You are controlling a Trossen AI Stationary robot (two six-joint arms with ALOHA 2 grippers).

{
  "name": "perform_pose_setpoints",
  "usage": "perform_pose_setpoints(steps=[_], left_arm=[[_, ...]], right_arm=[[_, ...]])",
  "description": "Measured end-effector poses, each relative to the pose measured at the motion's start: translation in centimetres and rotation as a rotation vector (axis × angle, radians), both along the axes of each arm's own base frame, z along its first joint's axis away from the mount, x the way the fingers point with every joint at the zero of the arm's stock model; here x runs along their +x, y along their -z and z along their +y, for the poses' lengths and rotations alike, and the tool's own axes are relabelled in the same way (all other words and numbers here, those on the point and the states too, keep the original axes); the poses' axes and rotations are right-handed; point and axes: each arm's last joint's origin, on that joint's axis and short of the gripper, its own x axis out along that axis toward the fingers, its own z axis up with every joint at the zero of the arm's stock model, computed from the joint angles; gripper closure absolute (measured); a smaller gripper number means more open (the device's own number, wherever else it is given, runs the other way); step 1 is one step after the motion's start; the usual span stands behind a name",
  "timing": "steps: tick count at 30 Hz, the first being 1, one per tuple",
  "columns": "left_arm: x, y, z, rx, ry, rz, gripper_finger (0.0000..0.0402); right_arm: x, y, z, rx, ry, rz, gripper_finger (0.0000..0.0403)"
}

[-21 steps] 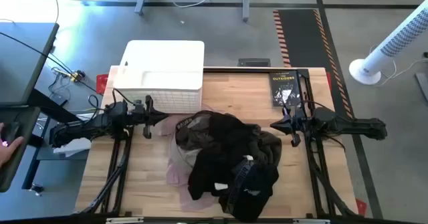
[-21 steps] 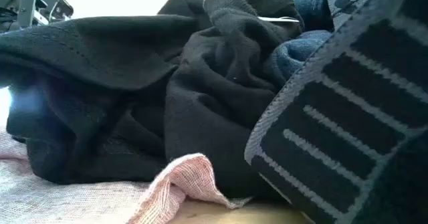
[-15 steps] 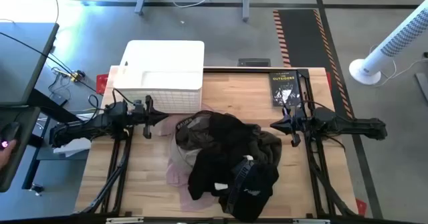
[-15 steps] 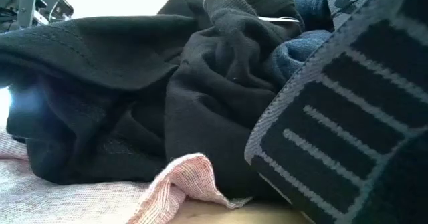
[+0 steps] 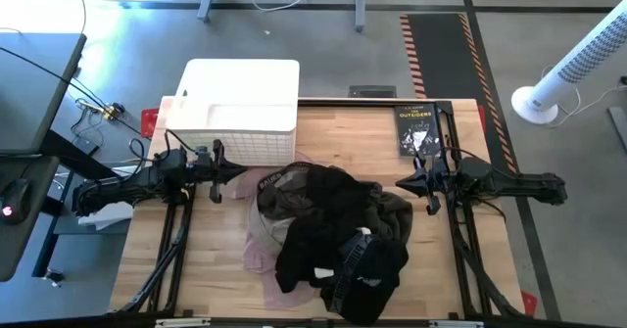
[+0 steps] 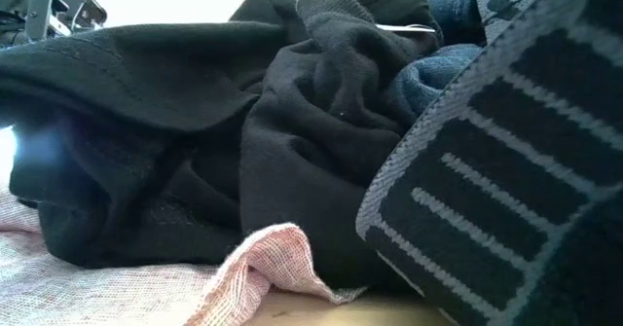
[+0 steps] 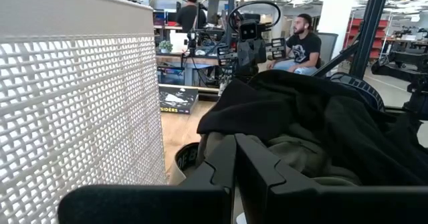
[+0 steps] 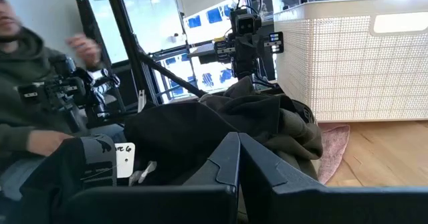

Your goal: Sort clothes

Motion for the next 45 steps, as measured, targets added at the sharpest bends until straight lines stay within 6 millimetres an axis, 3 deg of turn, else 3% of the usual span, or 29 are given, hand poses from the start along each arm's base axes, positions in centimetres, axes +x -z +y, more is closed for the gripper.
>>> perform_pose_setpoints(steps=[23, 29, 35, 42, 45], left_arm=[[0.0, -0.1, 0.0, -0.001, -0.006, -0.012, 0.0396], [-0.1, -1.3, -0.3, -0.328, 0.12, -0.161, 0.0396], [-0.2, -2.8, -1.4, -0.315, 0.338, -0.273, 0.0397], [2.1, -1.3, -3.7, -0.318, 0.186, -0.065, 0.0401], [3.6, -3.8, -5.3, -0.21, 0.128, -0.018, 0.0401]], right_arm=[[0.0, 0.0, 0.0, 0.0, 0.0, 0.0, 0.0402], [0.0, 0.0, 0.0, 0.0, 0.0, 0.0, 0.0402], [0.0, 0.0, 0.0, 0.0, 0.0, 0.0, 0.0402], [0.0, 0.0, 0.0, 0.0, 0.0, 0.0, 0.0402], [0.0, 0.0, 0.0, 0.0, 0.0, -0.001, 0.0402]])
